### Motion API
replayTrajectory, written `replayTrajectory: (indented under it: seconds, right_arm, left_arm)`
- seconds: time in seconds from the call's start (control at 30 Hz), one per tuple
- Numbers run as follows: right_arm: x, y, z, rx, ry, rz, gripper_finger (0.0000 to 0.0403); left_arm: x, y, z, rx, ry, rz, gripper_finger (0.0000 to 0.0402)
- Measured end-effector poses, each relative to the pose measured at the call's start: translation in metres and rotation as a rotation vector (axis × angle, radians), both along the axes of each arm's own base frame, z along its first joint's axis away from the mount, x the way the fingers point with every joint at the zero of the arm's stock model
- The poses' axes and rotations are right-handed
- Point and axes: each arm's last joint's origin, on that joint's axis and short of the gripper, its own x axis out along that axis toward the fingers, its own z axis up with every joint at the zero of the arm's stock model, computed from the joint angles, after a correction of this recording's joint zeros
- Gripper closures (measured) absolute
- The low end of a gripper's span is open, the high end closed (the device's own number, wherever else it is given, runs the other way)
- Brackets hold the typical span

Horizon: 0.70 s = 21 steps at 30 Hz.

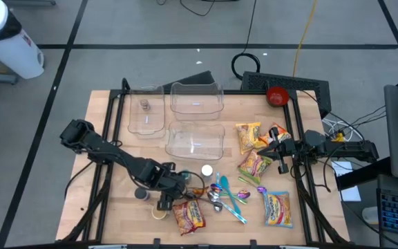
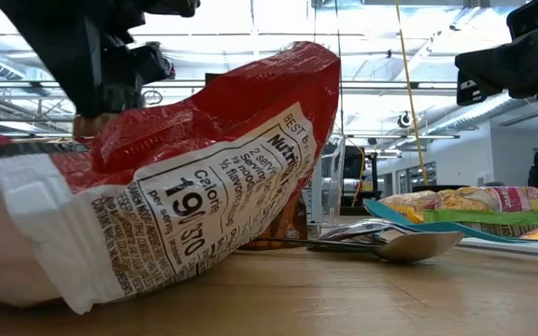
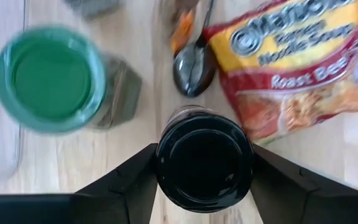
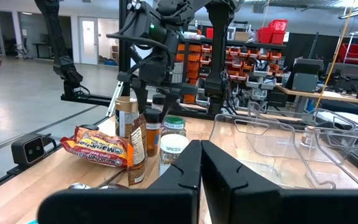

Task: Pick & Place Food Item
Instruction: Put the orange seasoning bottle into the top left transparent bin

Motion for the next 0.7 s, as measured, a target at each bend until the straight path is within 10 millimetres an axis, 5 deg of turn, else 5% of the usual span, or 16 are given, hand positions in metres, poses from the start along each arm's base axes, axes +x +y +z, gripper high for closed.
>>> replayTrajectory:
  seconds: [0.3, 0.5, 0.7]
  right_arm:
    - [0.0000, 0.0000, 0.0000, 0.000, 0.000, 0.000, 0.0403]
    - [0.0000, 0.0000, 0.0000, 0.000, 0.000, 0.000, 0.0403]
    - [0.0001, 0.0000, -0.0002, 0.000, 0.001, 0.000, 0.0403]
  left_arm:
    - [0.0004, 0.0006, 0.0001, 0.035, -0.016, -0.036, 0.0141]
    - [-0.0009, 0.0018, -0.0005, 0.062, -0.007, -0.033, 0.0197]
    - [-0.0025, 0.0025, 0.0005, 0.065, 0.001, -0.033, 0.0198]
